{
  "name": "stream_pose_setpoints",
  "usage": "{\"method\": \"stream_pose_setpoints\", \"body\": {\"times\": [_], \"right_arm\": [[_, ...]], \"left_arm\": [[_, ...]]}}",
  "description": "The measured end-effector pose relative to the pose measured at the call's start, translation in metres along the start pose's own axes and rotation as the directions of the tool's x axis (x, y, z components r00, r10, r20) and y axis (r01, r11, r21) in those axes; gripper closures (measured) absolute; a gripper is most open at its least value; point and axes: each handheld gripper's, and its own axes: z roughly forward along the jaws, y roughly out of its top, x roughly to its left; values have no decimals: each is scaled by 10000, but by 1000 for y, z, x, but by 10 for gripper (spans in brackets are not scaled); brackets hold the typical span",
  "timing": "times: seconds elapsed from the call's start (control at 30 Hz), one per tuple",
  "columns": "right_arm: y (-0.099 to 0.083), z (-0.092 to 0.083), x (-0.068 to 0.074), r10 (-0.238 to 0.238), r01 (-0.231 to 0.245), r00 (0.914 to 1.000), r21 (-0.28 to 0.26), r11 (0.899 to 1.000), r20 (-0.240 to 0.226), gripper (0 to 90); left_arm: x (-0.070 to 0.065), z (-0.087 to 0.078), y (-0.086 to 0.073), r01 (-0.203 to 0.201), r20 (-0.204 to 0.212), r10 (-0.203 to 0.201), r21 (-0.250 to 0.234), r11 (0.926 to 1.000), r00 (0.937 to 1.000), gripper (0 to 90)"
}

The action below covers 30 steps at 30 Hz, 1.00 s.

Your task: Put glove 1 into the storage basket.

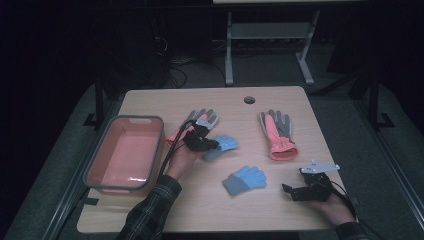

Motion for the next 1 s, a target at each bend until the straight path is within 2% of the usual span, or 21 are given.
{"method": "stream_pose_setpoints", "body": {"times": [0.2,0.3,0.33,0.5,0.57,0.63,0.83,0.9,1.0], "right_arm": [[0,0,0,3,-3,10000,0,10000,2,96],[0,0,0,4,-4,10000,0,10000,1,96],[0,0,0,1,-1,10000,1,10000,2,96],[0,0,0,6,-6,10000,4,10000,0,96],[0,0,0,-1,1,10000,-3,10000,3,96],[0,0,0,-3,3,10000,-3,10000,3,96],[0,0,0,-35,35,10000,-20,10000,19,96],[0,0,0,-40,40,10000,-26,10000,17,96],[0,0,0,-34,34,10000,-24,10000,18,96]], "left_arm": [[-17,-13,-3,-25,438,29,-95,10000,9990,873],[-23,-16,-3,-92,489,96,-89,9999,9988,873],[-33,-18,-4,-40,649,53,-191,9998,9979,873],[-52,-21,-4,-296,1075,333,-355,9989,9936,874],[-61,-22,-2,-436,1120,471,-334,9985,9926,874],[-69,-21,-1,-356,1260,403,-398,9986,9912,874],[-92,-13,1,-652,1195,661,-115,9978,9906,874],[-97,-11,1,-560,1239,574,-152,9983,9906,874],[-102,-6,0,-880,1241,874,-12,9961,9884,874]]}}
